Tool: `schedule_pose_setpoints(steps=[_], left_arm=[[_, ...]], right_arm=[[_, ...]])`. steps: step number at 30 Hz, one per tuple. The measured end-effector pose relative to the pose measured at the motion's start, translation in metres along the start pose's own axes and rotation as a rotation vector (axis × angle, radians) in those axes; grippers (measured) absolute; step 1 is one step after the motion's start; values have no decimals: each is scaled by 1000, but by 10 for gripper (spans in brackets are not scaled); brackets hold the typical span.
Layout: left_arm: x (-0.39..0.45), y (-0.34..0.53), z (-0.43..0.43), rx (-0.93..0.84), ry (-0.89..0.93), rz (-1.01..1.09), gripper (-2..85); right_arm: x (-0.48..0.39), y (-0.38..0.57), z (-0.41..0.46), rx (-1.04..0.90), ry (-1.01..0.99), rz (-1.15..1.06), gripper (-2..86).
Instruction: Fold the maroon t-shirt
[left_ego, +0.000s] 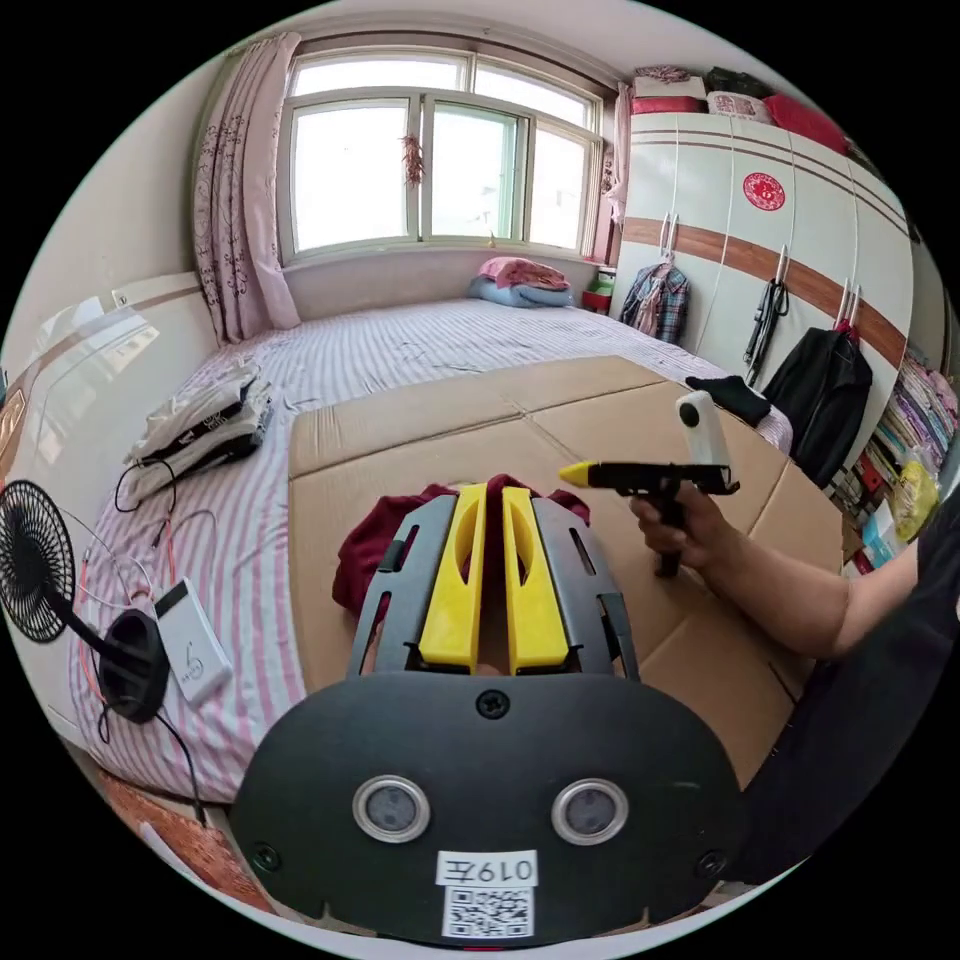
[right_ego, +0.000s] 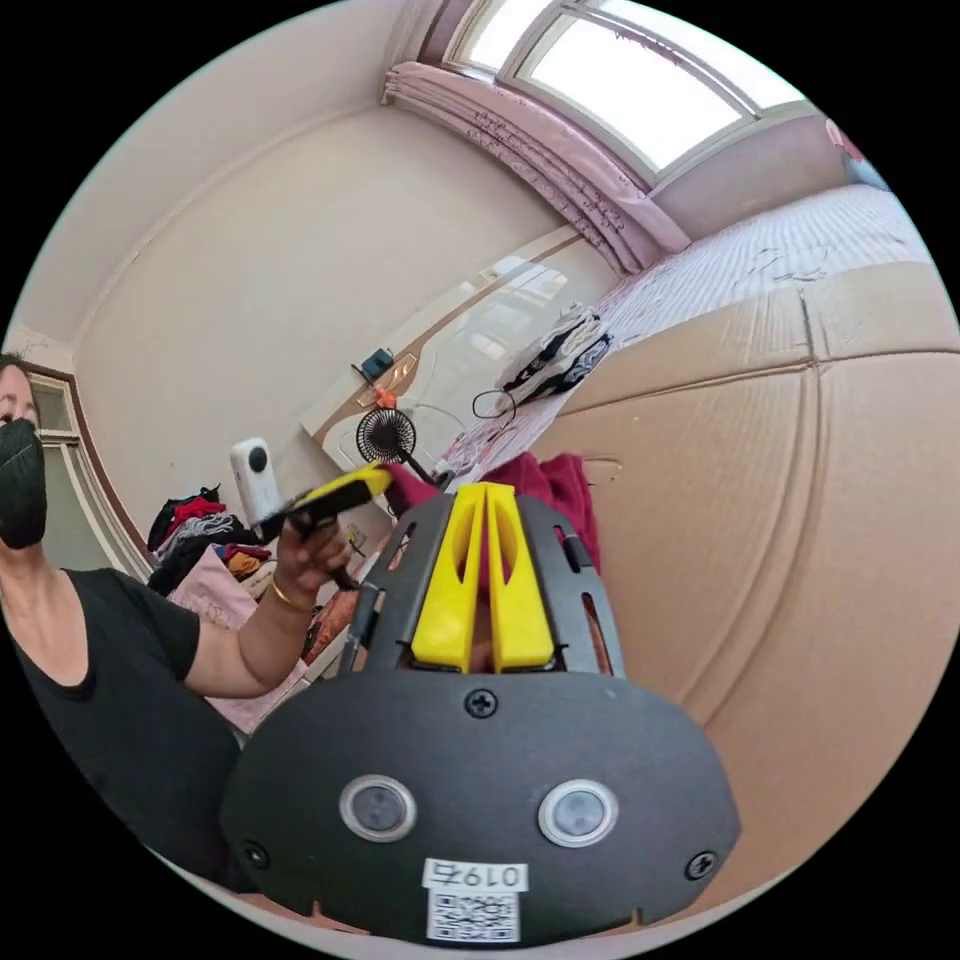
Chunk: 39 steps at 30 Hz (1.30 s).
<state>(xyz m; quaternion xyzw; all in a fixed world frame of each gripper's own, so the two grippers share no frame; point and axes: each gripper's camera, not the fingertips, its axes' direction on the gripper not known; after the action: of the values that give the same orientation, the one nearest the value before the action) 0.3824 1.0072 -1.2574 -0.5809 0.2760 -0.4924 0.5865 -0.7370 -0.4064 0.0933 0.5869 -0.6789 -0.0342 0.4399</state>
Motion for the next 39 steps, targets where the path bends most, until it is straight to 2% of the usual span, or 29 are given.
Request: schedule_pose_setpoints(steps=[3,7,12,16,19,22,25,30,35,36,39], left_arm=[[33,25,-14,9,74,-29,11],[60,39,-24,-92,5,-48,11],[81,54,-42,-239,-176,-43,11],[75,63,-45,-278,-166,-160,11],[69,64,-40,-281,-136,-248,12],[67,55,-34,-279,-137,-275,15],[85,35,-23,-294,-108,-216,18],[171,-11,4,-278,11,-11,19],[237,-49,32,-213,230,38,18],[255,-59,39,-208,293,60,18],[302,-80,46,-233,336,187,16]], right_arm=[[-38,9,-25,-12,120,-20,7],[-69,17,-7,-218,243,-24,79],[-69,33,16,-254,385,97,89],[-71,40,49,-328,341,144,85],[-86,42,71,-394,428,87,52],[-92,43,54,-354,381,95,36],[-93,53,20,-300,375,131,26],[-103,83,-82,-134,499,206,19],[-154,111,-221,158,718,233,14],[-161,112,-232,188,736,233,13],[-192,107,-263,268,771,199,12]])
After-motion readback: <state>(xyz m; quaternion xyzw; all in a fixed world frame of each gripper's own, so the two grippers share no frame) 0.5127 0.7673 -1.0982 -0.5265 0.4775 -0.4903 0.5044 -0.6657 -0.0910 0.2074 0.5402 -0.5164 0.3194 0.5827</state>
